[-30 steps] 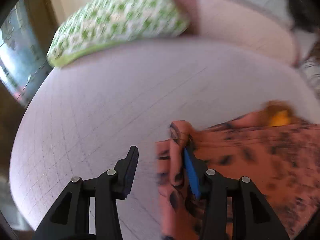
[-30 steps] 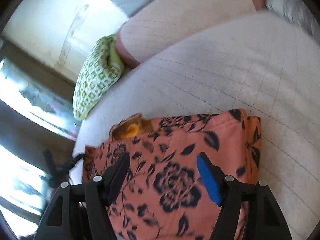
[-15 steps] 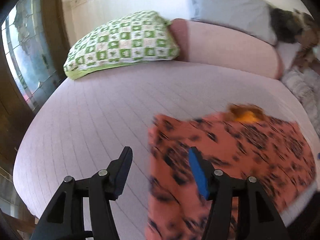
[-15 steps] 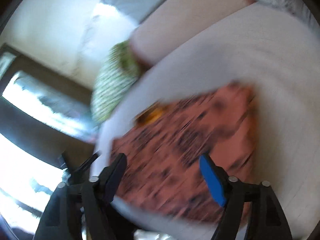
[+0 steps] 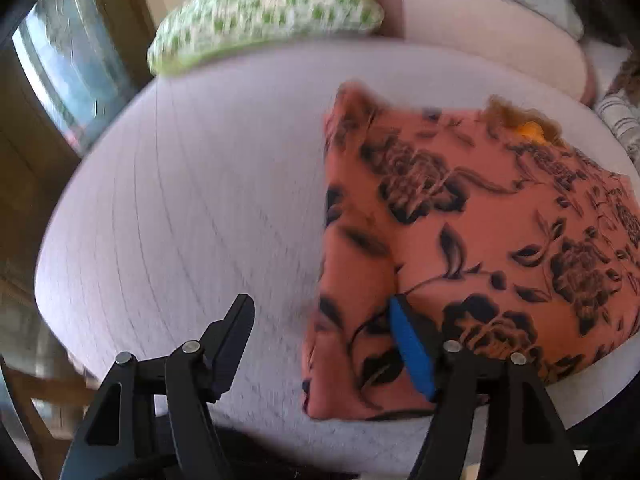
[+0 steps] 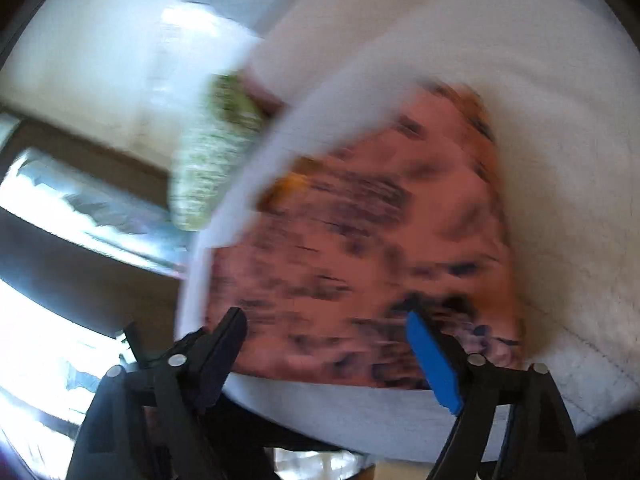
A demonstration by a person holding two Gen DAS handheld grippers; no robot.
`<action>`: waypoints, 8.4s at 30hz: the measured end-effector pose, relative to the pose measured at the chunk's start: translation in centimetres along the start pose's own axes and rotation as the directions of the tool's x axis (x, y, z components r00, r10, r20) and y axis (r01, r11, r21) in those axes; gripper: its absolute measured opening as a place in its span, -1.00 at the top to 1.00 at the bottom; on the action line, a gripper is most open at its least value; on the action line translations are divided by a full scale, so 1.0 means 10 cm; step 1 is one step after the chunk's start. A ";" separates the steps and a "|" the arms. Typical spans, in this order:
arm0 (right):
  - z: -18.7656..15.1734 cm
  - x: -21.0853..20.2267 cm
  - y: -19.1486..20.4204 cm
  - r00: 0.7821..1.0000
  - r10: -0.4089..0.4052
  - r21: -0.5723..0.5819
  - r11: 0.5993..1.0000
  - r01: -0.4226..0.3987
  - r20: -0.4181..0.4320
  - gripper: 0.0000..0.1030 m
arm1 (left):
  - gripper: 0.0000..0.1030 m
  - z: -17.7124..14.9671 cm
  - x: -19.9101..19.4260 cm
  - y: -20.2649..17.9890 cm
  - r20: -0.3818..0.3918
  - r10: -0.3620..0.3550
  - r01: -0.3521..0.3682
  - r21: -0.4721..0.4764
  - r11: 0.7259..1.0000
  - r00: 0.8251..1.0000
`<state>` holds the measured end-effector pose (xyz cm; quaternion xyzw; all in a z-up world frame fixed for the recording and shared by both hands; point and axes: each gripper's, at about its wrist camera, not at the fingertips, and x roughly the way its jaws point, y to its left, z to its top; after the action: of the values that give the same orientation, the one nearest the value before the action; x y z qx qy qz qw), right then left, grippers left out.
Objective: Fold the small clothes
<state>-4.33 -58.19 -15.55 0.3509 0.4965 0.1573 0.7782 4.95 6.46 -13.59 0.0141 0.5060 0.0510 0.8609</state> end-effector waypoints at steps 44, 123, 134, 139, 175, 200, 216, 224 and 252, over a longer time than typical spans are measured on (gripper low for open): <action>-0.52 -0.47 0.04 0.993 0.042 0.113 0.992 -0.054 0.107 -0.61 | -0.40 0.05 -0.54 -0.76 0.095 -0.127 0.116 0.113 0.987 0.987; 1.20 0.31 -0.16 0.887 -0.446 -0.113 0.882 0.458 0.120 0.35 | -0.71 0.00 -0.02 -1.31 0.060 -0.144 0.132 0.175 0.976 0.988; 0.54 -0.21 0.53 0.963 -0.192 -0.223 0.947 0.232 0.188 -0.50 | -0.71 -0.03 -0.03 -1.30 0.056 -0.144 0.133 0.169 0.977 0.988; 0.42 0.02 -0.06 0.968 -0.233 -0.073 0.968 0.240 0.097 -0.30 | -0.71 -0.03 -0.05 -1.30 0.049 -0.146 0.135 0.177 0.975 0.988; 0.12 -0.18 0.08 0.979 -0.181 -0.037 0.982 0.185 0.096 -0.62 | -0.71 -0.02 -0.22 -1.24 0.062 -0.132 0.119 0.179 0.977 0.989; -0.37 -0.34 -0.38 0.984 -0.073 0.347 0.938 0.012 0.162 -0.70 | -0.71 0.06 -0.63 -1.56 0.154 -0.146 0.106 0.242 0.965 0.977; -0.26 -0.29 -0.42 0.972 -0.121 0.389 0.920 0.034 0.200 -0.70 | -0.71 0.01 -0.31 -1.69 0.137 -0.111 0.070 0.271 0.960 0.984; -0.12 -0.11 -0.37 0.972 -0.189 0.353 0.926 0.131 0.137 0.58 | -0.81 0.00 0.00 -1.63 0.054 -0.150 0.130 0.280 0.951 0.987; -0.84 0.58 1.61 0.981 -0.144 -0.376 0.908 0.183 0.130 0.32 | -0.75 0.67 -0.07 -0.27 0.101 -0.518 0.528 -0.191 0.828 0.849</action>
<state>-7.38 -40.14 -10.26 0.1550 0.4443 0.1688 0.8661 10.66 3.87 -9.86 -0.2153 0.4629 -0.1335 0.8495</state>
